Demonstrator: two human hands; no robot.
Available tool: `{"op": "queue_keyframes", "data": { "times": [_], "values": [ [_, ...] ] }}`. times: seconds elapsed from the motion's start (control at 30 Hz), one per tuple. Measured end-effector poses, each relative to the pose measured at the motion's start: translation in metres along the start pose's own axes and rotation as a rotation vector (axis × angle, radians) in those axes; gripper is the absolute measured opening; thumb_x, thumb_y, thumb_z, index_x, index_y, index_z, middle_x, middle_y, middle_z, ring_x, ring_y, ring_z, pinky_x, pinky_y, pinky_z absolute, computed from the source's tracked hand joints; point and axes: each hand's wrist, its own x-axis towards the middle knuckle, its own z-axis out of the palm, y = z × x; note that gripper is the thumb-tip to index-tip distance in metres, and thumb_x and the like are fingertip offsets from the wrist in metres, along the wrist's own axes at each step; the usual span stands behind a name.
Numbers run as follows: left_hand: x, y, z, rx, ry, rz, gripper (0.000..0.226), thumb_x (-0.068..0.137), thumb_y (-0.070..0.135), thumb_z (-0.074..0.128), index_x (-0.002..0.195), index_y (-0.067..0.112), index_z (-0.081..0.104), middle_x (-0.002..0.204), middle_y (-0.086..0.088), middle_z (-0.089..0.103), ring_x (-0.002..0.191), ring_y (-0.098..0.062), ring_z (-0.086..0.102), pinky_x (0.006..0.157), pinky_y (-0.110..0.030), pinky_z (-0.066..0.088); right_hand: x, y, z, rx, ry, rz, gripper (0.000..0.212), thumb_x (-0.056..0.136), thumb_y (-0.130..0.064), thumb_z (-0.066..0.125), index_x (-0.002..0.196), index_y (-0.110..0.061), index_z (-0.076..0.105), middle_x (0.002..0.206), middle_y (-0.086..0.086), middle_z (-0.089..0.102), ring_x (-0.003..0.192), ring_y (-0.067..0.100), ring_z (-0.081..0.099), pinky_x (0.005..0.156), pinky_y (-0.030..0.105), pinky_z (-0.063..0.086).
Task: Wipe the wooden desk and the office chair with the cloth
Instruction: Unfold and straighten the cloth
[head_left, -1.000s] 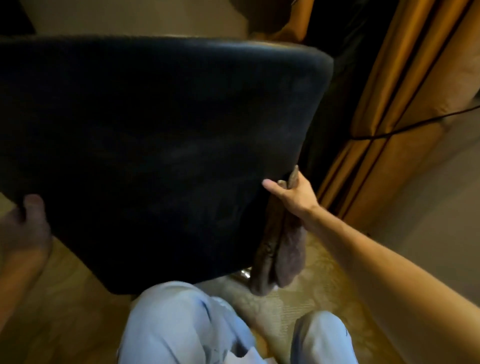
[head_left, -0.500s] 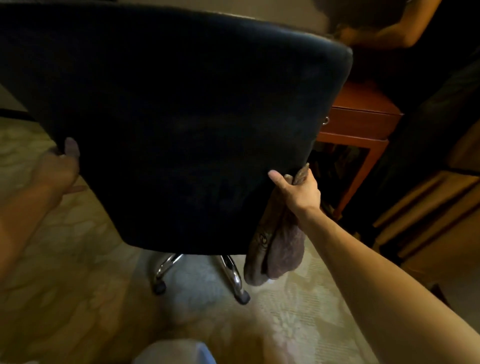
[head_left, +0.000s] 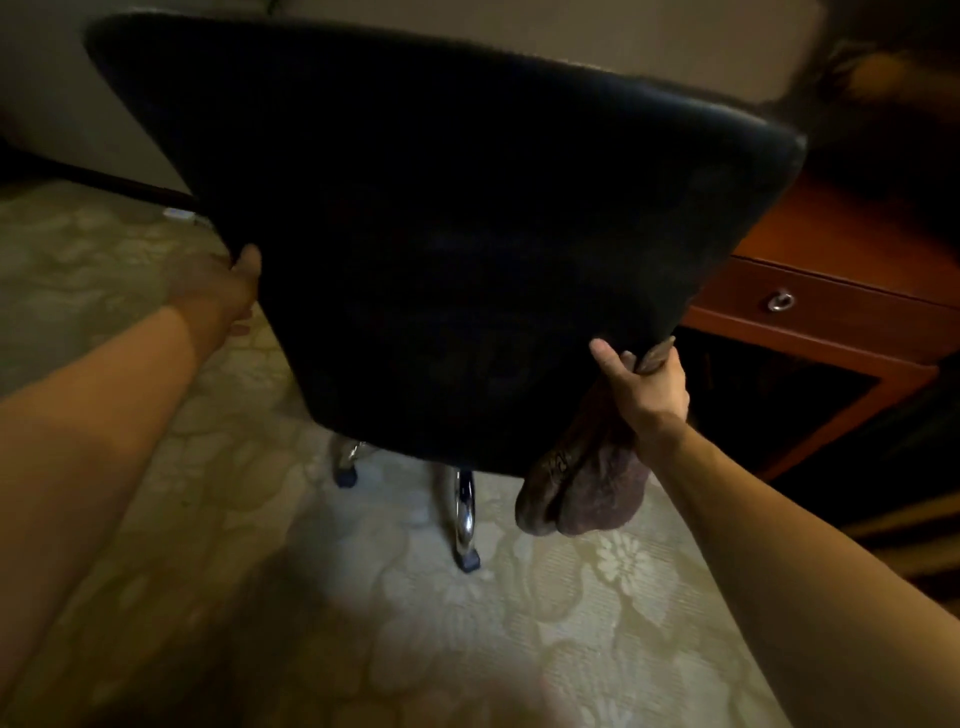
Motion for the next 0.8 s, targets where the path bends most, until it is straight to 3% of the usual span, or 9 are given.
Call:
{"op": "queue_keyframes", "data": {
  "times": [0.1,0.17,0.23,0.3,0.4,0.5,0.57,0.67,0.8],
  "values": [
    [-0.004,0.010,0.008,0.039,-0.113,-0.005,0.039,0.102,0.044,0.058,0.088,0.008,0.063,0.100,-0.015,0.061,0.075,-0.025,0.058,0.061,-0.032,0.049,-0.009,-0.016,0.031,0.043,0.052,0.169,0.081,0.081,-0.056,0.081,0.141,-0.017,0.044,0.128,-0.001,0.064,0.115,0.020,0.062,0.108,0.039,0.048],
    [-0.017,0.016,0.008,-0.022,-0.255,-0.087,0.037,0.104,0.043,0.055,0.111,0.008,0.063,0.106,-0.015,0.060,0.070,-0.017,0.055,0.062,-0.030,0.047,-0.023,-0.029,0.062,0.046,-0.023,0.337,0.074,0.082,-0.046,0.083,0.135,-0.008,0.049,0.127,0.006,0.066,0.113,0.024,0.065,0.105,0.040,0.051],
    [-0.029,0.024,-0.006,-0.004,-0.397,-0.148,0.047,0.105,0.042,0.053,0.135,0.005,0.055,0.110,-0.013,0.059,0.072,-0.013,0.054,0.061,-0.025,0.046,-0.042,-0.050,0.098,0.024,-0.196,0.411,0.040,0.088,-0.034,0.081,0.112,-0.009,0.060,0.098,0.006,0.069,0.089,0.023,0.067,0.091,0.033,0.054],
    [-0.036,0.025,-0.024,0.046,-0.499,-0.118,0.044,0.105,0.037,0.055,0.136,0.006,0.058,0.112,-0.011,0.062,0.081,-0.016,0.059,0.064,-0.021,0.044,-0.065,-0.081,0.130,0.044,-0.316,0.392,0.020,0.091,-0.029,0.079,0.093,-0.017,0.063,0.089,0.005,0.069,0.081,0.021,0.068,0.087,0.033,0.055],
    [-0.053,0.030,-0.062,0.064,-0.598,-0.057,0.032,0.103,0.028,0.060,0.132,0.015,0.064,0.115,-0.004,0.068,0.097,-0.013,0.063,0.074,-0.020,0.047,-0.099,-0.142,0.160,0.136,-0.558,0.428,0.028,0.087,-0.035,0.082,0.105,-0.019,0.068,0.105,0.009,0.077,0.099,0.026,0.074,0.100,0.044,0.057],
    [-0.075,0.028,-0.099,-0.002,-0.725,-0.049,0.033,0.101,0.019,0.062,0.133,0.016,0.061,0.112,0.006,0.069,0.091,0.003,0.064,0.075,-0.007,0.048,-0.134,-0.200,0.177,0.194,-0.793,0.468,0.057,0.084,-0.044,0.083,0.129,-0.015,0.062,0.110,0.010,0.078,0.101,0.026,0.076,0.102,0.045,0.056],
    [-0.085,0.026,-0.135,-0.099,-0.715,-0.073,0.040,0.099,0.019,0.064,0.138,0.019,0.057,0.114,0.010,0.067,0.093,0.011,0.065,0.081,-0.010,0.050,-0.157,-0.244,0.194,0.194,-0.928,0.446,0.057,0.085,-0.046,0.081,0.127,-0.011,0.063,0.110,0.013,0.076,0.100,0.027,0.076,0.098,0.044,0.058],
    [-0.092,0.029,-0.190,-0.200,-0.667,-0.093,0.036,0.096,0.017,0.066,0.128,0.031,0.058,0.114,0.008,0.068,0.097,0.003,0.067,0.082,-0.015,0.053,-0.184,-0.300,0.219,0.212,-1.058,0.410,0.035,0.090,-0.042,0.075,0.107,-0.013,0.071,0.096,0.007,0.076,0.090,0.022,0.076,0.083,0.035,0.060],
    [-0.079,0.035,-0.265,-0.251,-0.582,-0.114,0.033,0.091,0.001,0.072,0.122,0.003,0.060,0.105,-0.002,0.070,0.091,0.001,0.068,0.079,-0.017,0.055,-0.215,-0.360,0.265,0.201,-1.176,0.388,0.044,0.080,-0.047,0.077,0.108,-0.014,0.072,0.098,0.004,0.075,0.090,0.019,0.076,0.077,0.031,0.059]
  ]
}}
